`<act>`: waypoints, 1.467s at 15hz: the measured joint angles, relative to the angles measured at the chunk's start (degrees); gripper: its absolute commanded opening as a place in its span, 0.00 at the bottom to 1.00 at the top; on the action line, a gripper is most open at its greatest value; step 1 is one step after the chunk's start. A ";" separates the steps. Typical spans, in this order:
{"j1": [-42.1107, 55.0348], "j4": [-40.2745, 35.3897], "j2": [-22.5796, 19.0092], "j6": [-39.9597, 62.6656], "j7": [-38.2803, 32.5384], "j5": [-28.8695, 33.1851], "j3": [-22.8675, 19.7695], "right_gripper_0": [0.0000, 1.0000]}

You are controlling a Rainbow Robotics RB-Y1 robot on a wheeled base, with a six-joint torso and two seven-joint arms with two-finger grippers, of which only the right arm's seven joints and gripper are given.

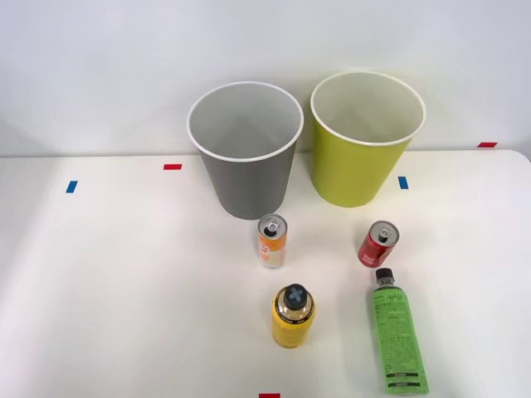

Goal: Put cans in the gray bin, plastic bottles in the light green bin

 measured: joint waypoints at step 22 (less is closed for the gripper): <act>0.00 0.00 0.00 0.00 0.00 0.00 0.00 0.01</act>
